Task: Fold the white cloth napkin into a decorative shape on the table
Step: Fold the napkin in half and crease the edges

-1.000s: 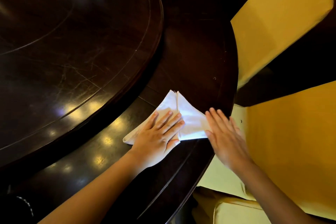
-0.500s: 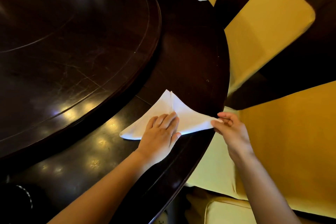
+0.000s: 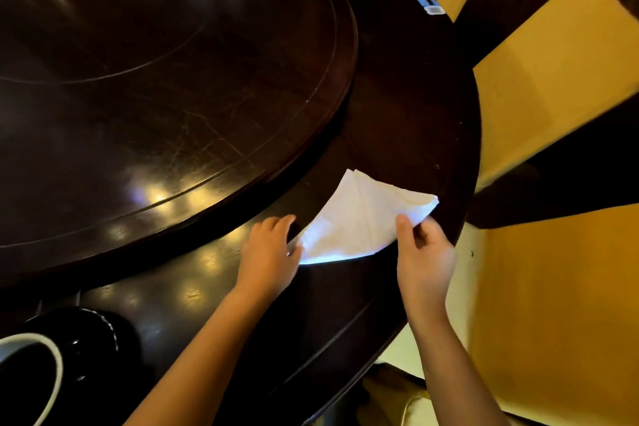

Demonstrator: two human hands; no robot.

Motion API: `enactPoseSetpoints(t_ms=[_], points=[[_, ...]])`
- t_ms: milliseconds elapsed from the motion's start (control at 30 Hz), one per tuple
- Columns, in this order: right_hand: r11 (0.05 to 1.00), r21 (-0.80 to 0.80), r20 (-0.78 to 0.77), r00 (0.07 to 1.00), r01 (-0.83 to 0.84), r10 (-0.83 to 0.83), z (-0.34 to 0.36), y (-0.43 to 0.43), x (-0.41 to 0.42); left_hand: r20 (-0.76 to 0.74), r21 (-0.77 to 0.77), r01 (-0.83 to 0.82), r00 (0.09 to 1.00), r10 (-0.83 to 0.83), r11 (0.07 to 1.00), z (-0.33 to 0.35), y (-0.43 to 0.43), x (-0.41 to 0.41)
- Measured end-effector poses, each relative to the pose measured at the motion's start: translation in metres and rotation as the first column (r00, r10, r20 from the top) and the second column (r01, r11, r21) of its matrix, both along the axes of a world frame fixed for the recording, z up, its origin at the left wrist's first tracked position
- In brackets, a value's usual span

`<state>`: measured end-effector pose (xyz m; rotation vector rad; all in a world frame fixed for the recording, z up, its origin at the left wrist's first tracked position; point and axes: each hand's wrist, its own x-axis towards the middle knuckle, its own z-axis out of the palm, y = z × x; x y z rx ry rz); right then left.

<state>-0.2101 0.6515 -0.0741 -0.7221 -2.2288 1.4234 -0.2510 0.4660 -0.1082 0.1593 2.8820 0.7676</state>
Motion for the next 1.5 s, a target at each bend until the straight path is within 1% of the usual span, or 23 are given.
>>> enactPoseSetpoints(t_ms=[100, 167, 233, 367, 500, 533, 600, 667, 700, 733, 767, 833, 867, 900, 967, 1067, 1133, 1267, 1333, 1367, 1433, 1467, 1500], points=[[0.969, 0.21, -0.052, 0.988, -0.133, 0.147, -0.004, -0.021, 0.001, 0.12, 0.125, -0.099, 0.989, 0.084, 0.987, -0.002, -0.01, 0.009], [0.909, 0.31, -0.088, 0.944, -0.278, 0.319, -0.011, -0.038, 0.004, 0.113, 0.16, -0.085, 0.991, 0.067, 0.983, -0.005, -0.01, 0.01], [0.83, 0.392, -0.059, 0.889, -0.397, 0.454, -0.025, -0.053, 0.006, 0.108, 0.19, -0.101, 0.991, 0.081, 0.977, -0.007, -0.011, 0.01], [0.702, 0.488, 0.062, 0.823, -0.519, 0.565, -0.06, -0.065, 0.004, 0.165, 0.335, -0.197, 0.975, 0.148, 0.921, -0.009, -0.017, 0.012], [0.603, 0.534, 0.128, 0.761, -0.593, 0.636, -0.071, -0.059, 0.006, 0.237, 0.518, -0.324, 0.944, 0.232, 0.791, -0.001, -0.018, 0.016], [0.573, 0.543, 0.141, 0.74, -0.614, 0.658, -0.07, -0.056, 0.008, 0.228, 0.519, -0.324, 0.944, 0.238, 0.791, 0.0, -0.017, 0.018], [0.551, 0.52, 0.131, 0.699, -0.652, 0.703, -0.066, -0.05, 0.011, 0.128, 0.442, -0.246, 0.969, 0.21, 0.863, -0.003, -0.014, 0.022], [0.603, 0.481, 0.076, 0.716, -0.636, 0.694, -0.059, -0.041, 0.007, 0.01, 0.367, -0.165, 0.985, 0.174, 0.915, -0.011, -0.009, 0.027], [0.615, 0.493, 0.088, 0.739, -0.615, 0.668, -0.054, -0.038, 0.002, -0.02, 0.347, -0.164, 0.983, 0.182, 0.924, -0.013, -0.006, 0.029], [0.591, 0.524, 0.154, 0.751, -0.613, 0.642, -0.049, -0.035, -0.004, -0.047, 0.331, -0.177, 0.978, 0.204, 0.927, -0.015, -0.003, 0.032], [0.528, 0.555, 0.26, 0.737, -0.643, 0.624, -0.047, -0.034, -0.012, -0.083, 0.318, -0.184, 0.972, 0.221, 0.93, -0.018, -0.001, 0.034], [0.355, 0.574, 0.468, 0.652, -0.738, 0.597, -0.047, -0.033, -0.028, -0.157, 0.29, -0.161, 0.964, 0.213, 0.943, -0.023, 0.001, 0.038], [0.286, 0.587, 0.531, 0.627, -0.757, 0.57, -0.051, -0.032, -0.035, -0.177, 0.282, -0.152, 0.962, 0.207, 0.947, -0.025, 0.001, 0.039], [0.249, 0.604, 0.566, 0.628, -0.757, 0.534, -0.055, -0.03, -0.043, -0.183, 0.275, -0.151, 0.961, 0.206, 0.949, -0.027, 0.001, 0.04], [0.264, 0.609, 0.602, 0.653, -0.748, 0.46, -0.062, -0.023, -0.056, -0.194, 0.251, -0.161, 0.958, 0.213, 0.954, -0.03, 0.001, 0.041], [0.395, 0.567, 0.619, 0.69, -0.723, 0.374, -0.063, -0.016, -0.077, -0.216, 0.21, -0.189, 0.948, 0.234, 0.959, -0.03, 0.003, 0.044], [0.454, 0.543, 0.63, 0.7, -0.706, 0.336, -0.064, -0.016, -0.09, -0.216, 0.201, -0.192, 0.948, 0.235, 0.961, -0.032, 0.003, 0.044], [0.516, 0.516, 0.671, 0.697, -0.683, 0.252, -0.061, -0.007, -0.113, -0.218, 0.172, -0.185, 0.951, 0.22, 0.968, -0.035, 0.003, 0.044], [0.55, 0.542, 0.666, 0.724, -0.635, 0.18, -0.052, -0.002, -0.12, -0.225, 0.173, -0.192, 0.947, 0.228, 0.966, -0.035, 0.003, 0.045], [0.525, 0.594, 0.632, 0.757, -0.61, 0.165, -0.048, -0.004, -0.118, -0.233, 0.178, -0.189, 0.945, 0.228, 0.966, -0.036, 0.003, 0.044], [0.363, 0.718, 0.526, 0.804, -0.594, 0.277, -0.036, -0.021, -0.101, -0.26, 0.183, -0.173, 0.941, 0.218, 0.968, -0.036, 0.002, 0.044], [0.267, 0.732, 0.507, 0.763, -0.626, 0.401, -0.035, -0.032, -0.088, -0.272, 0.178, -0.163, 0.939, 0.208, 0.97, -0.036, 0.001, 0.044], [0.16, 0.717, 0.524, 0.677, -0.678, 0.516, -0.039, -0.041, -0.073, -0.279, 0.174, -0.157, 0.939, 0.201, 0.972, -0.037, 0.001, 0.044]])
